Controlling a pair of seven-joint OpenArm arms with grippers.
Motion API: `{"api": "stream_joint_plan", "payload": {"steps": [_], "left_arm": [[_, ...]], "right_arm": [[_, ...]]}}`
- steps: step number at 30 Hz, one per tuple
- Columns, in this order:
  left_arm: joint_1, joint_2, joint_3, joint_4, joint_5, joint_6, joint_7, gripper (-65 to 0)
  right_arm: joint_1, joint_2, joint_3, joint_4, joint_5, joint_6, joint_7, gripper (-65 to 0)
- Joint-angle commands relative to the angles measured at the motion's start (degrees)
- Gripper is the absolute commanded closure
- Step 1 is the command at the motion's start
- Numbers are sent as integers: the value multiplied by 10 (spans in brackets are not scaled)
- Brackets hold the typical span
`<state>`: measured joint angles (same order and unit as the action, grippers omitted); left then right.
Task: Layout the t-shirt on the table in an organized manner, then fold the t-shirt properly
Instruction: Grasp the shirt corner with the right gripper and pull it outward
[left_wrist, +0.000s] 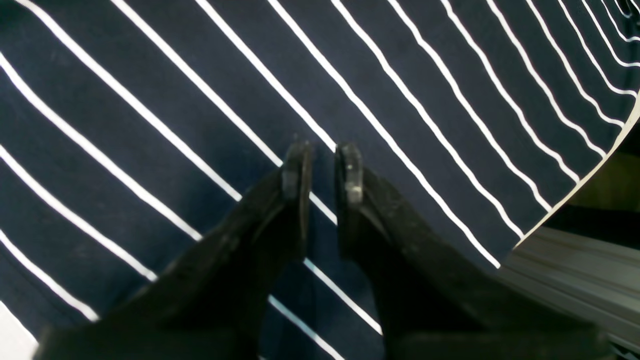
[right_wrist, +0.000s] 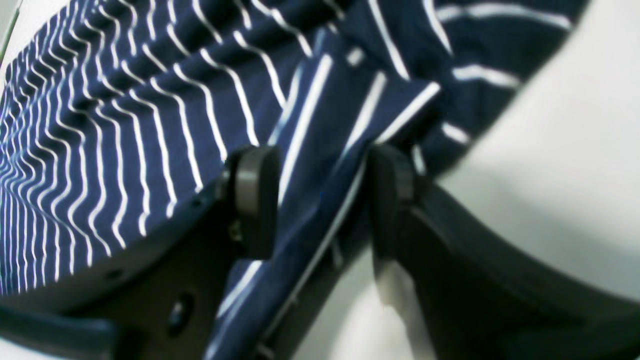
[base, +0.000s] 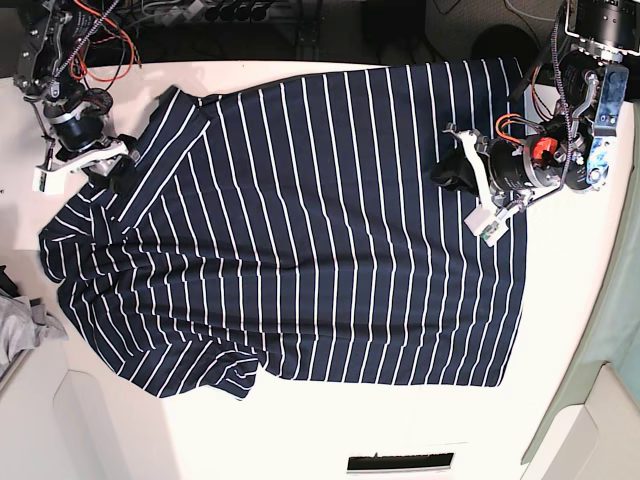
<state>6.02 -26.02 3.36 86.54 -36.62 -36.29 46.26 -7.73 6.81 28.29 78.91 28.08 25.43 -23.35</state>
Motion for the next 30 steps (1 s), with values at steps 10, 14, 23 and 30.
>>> {"api": "stream_joint_plan", "payload": {"steps": [10, 14, 23, 30], "left_arm": [[-3, -7, -4, 7, 1, -4, -10, -121], [-3, -7, -4, 7, 22, 3, -10, -121], [-3, -7, -4, -57, 71, 46, -18, -121], [-5, -6, -4, -134, 71, 46, -42, -121]], "right_arm": [[36, 6, 1, -42, 18, 3, 13, -182], [36, 7, 2, -41, 19, 20, 22, 0], [25, 10, 94, 21, 90, 64, -88, 0], [-63, 11, 180, 80, 166, 64, -117, 0]]}}
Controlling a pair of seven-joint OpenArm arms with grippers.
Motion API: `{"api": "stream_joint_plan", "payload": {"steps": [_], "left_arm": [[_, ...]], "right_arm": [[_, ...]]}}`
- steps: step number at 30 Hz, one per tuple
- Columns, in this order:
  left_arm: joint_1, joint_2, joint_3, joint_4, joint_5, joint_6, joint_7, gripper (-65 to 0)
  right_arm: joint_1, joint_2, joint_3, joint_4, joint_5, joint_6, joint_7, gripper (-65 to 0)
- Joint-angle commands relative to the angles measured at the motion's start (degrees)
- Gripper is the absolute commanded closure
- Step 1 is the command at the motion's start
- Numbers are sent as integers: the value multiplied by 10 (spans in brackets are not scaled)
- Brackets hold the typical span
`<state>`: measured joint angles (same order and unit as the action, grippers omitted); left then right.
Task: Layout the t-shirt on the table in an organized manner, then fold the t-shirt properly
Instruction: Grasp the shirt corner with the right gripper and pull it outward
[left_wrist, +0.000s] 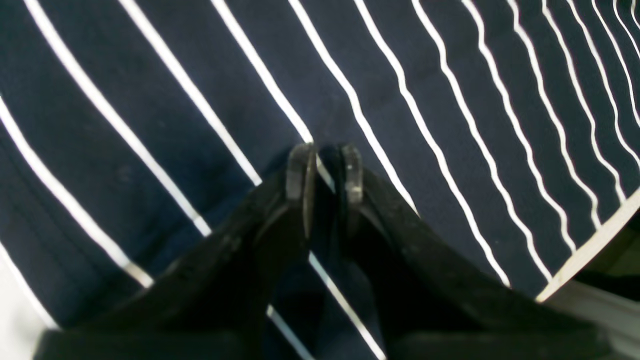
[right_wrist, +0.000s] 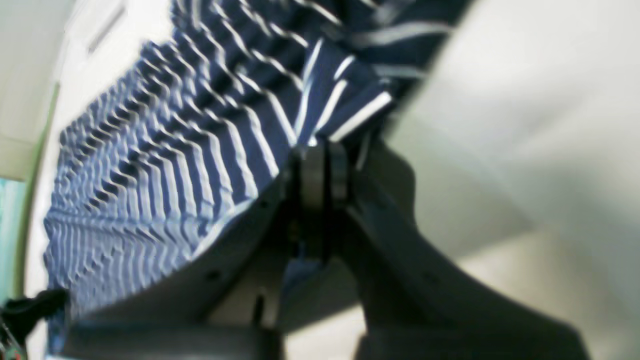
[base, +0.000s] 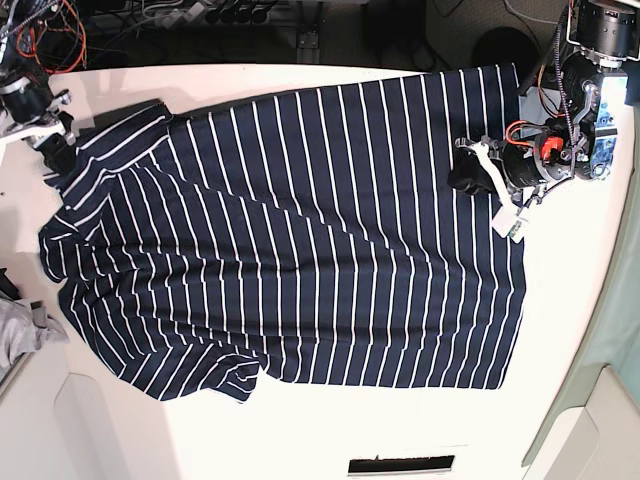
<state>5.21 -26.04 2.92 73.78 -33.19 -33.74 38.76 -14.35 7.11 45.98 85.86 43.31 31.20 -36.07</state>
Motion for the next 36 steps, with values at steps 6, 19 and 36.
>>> {"api": "stream_joint_plan", "payload": {"steps": [6, 19, 36], "left_arm": [[3, -6, 1, -7, 37, 20, 33, -121], [1, -8, 0, 24, -37, -26, 75, -121], [-14, -7, -26, 96, -35, -29, 59, -121]], "right_arm": [[-79, 7, 24, 31, 48, 8, 11, 0], [-99, 5, 36, 89, 83, 16, -12, -323], [76, 47, -13, 7, -56, 0, 57, -323]]}}
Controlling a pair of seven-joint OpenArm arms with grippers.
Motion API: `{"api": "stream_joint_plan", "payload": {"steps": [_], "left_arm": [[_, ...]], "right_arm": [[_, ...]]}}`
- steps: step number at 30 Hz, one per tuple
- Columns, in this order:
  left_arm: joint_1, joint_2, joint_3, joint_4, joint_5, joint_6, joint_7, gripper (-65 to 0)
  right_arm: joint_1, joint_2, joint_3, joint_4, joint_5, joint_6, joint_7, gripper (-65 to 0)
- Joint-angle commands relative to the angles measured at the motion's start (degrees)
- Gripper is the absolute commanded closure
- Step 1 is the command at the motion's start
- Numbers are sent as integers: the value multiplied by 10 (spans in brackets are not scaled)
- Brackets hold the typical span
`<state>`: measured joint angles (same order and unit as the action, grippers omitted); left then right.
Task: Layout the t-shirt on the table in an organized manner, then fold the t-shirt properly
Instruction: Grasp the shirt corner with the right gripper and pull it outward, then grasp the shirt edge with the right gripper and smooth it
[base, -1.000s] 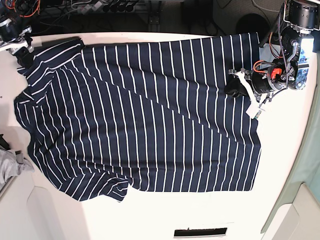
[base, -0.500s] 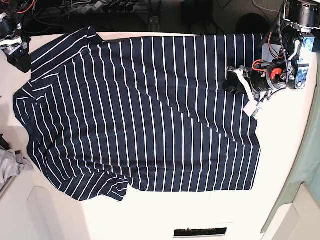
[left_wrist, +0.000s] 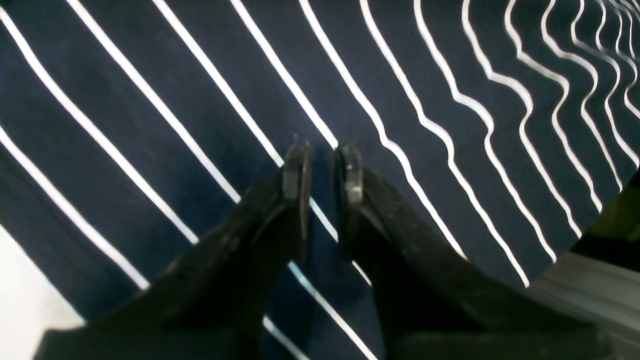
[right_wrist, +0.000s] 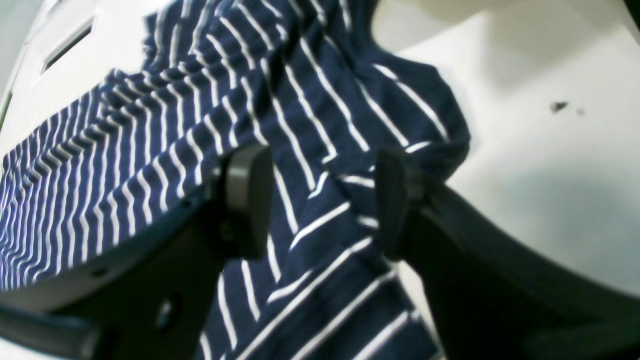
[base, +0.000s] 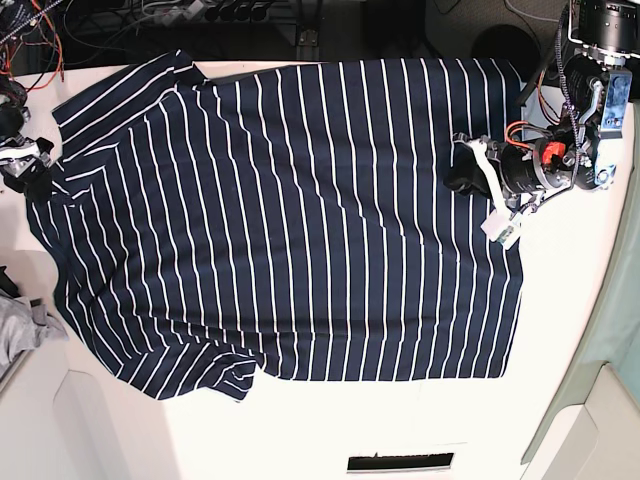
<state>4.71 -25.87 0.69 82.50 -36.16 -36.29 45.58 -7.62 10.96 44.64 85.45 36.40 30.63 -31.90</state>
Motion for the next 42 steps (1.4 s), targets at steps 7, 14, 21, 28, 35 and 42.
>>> {"api": "stream_joint_plan", "payload": {"steps": [7, 14, 21, 28, 35, 42], "left_arm": [[-17, -8, -4, 6, 70, 47, -58, -121], [-46, -8, -4, -19, 81, 50, -57, -55], [-44, -8, -4, -85, 88, 50, -54, 0], [-49, -4, -4, -146, 82, 52, -62, 0], [-120, 16, -4, -260, 82, 52, -70, 0], [-235, 28, -4, -381, 100, 52, -98, 0]], "right_arm": [[92, 13, -81, -97, -73, -30, 78, -246], [149, 24, -95, -131, -116, -34, 64, 0], [124, 51, -95, -132, -144, -34, 52, 0], [75, 56, -95, -166, -153, -23, 84, 0], [150, 56, -99, -292, -165, -14, 124, 0], [259, 55, -138, -397, -206, -14, 157, 0]]}}
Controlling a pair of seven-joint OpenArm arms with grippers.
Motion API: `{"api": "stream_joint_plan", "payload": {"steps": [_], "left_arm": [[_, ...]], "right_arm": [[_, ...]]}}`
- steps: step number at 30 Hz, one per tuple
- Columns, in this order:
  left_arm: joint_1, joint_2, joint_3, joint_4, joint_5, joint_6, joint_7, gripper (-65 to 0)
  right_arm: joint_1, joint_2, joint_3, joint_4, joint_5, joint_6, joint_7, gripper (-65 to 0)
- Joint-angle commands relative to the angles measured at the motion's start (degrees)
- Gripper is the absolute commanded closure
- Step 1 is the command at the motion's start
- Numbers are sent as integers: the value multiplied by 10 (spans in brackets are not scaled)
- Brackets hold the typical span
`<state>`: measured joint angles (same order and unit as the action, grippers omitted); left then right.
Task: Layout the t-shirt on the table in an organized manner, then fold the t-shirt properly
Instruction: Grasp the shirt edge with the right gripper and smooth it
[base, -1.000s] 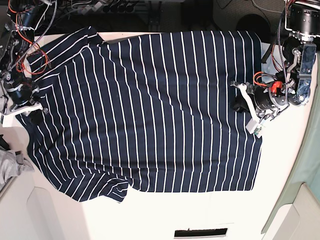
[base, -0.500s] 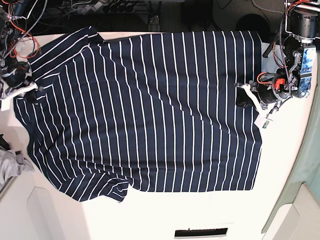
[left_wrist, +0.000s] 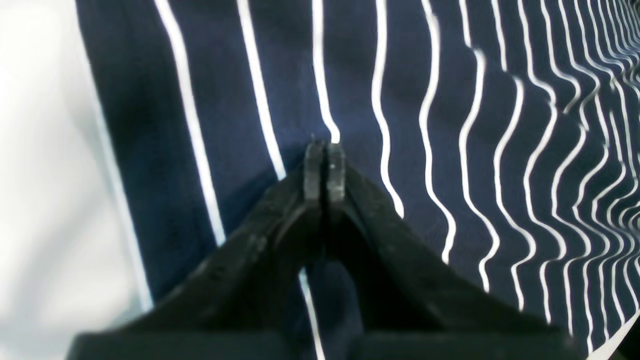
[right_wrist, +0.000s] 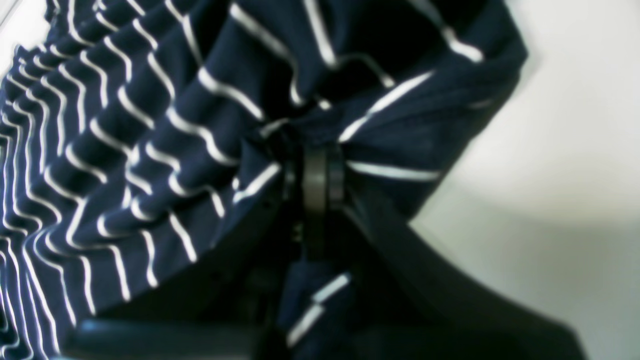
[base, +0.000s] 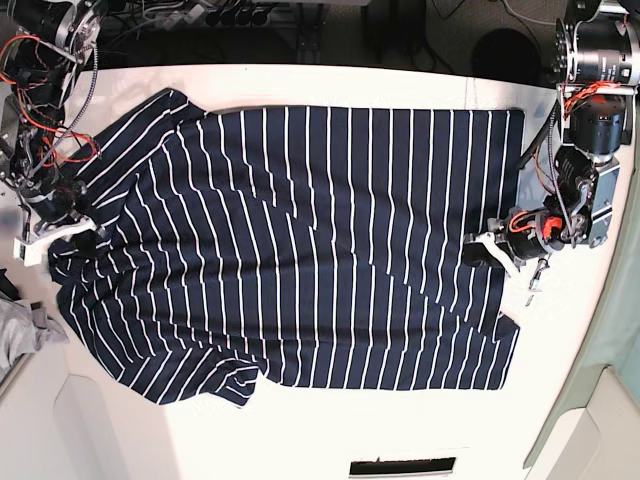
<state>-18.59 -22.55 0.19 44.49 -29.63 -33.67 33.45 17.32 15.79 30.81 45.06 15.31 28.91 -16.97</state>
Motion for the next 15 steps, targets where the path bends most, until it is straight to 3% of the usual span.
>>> {"api": "stream_joint_plan", "payload": {"steps": [1, 9, 12, 15], "left_arm": [[-18, -5, 1, -13, 41, 26, 23, 0], [-82, -6, 1, -36, 43, 14, 64, 0], [-73, -17, 1, 3, -43, -29, 108, -20], [-32, -43, 1, 79, -123, -47, 146, -72]], "right_arm": [[22, 7, -7, 1, 0, 2, 7, 0], [68, 7, -44, 6, 1, 5, 4, 0], [49, 7, -38, 47, 3, 4, -16, 0], [-6, 7, -21, 134, 37, 5, -67, 0]]}}
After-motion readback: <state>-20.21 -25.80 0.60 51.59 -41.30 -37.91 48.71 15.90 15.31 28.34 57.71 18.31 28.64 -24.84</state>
